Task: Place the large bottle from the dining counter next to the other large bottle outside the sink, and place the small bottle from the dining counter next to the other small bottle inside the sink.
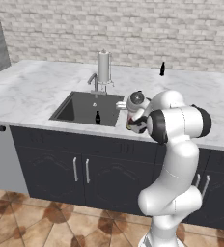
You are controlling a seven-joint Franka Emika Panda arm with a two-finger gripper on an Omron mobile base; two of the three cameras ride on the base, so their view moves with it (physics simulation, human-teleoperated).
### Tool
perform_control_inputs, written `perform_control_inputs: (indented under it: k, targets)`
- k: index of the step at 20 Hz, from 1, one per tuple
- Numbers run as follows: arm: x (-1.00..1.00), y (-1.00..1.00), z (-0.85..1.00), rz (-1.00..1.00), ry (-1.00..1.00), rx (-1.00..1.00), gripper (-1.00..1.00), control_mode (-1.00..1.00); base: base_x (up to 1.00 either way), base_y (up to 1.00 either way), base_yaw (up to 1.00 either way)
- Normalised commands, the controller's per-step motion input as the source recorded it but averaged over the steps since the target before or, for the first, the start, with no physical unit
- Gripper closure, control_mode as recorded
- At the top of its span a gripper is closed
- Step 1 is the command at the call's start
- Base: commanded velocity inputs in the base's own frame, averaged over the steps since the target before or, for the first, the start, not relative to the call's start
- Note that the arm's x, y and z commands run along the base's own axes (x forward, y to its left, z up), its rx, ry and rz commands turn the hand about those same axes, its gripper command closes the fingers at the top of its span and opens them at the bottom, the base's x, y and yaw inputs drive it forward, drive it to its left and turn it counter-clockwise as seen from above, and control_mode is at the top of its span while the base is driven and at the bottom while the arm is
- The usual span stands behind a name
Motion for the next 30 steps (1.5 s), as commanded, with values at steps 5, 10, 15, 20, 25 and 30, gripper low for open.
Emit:
perform_control_inputs:
  k: [5, 10, 15, 20, 25, 30]
  targets:
    - [0.00, 0.01, 0.00, -0.04, -0.05, 0.00, 1.00, -1.00, 0.00, 0.00, 0.00]
    - [0.00, 0.06, -0.25, -0.03, -0.01, 0.00, 1.00, -1.00, 0.00, 0.00, 0.00]
    - [0.00, 0.05, -0.32, -0.02, 0.00, 0.00, 1.00, -1.00, 0.00, 0.00, 0.00]
    - [0.00, 0.00, -0.10, -0.03, -0.02, 0.00, 1.00, -1.00, 0.00, 0.00, 0.00]
    - [0.00, 0.00, 0.00, -0.05, -0.05, 0.00, 1.00, -1.00, 0.00, 0.00, 0.00]
    - [0.15, 0.00, -0.03, -0.05, -0.01, 0.01, 1.00, -1.00, 0.00, 0.00, 0.00]
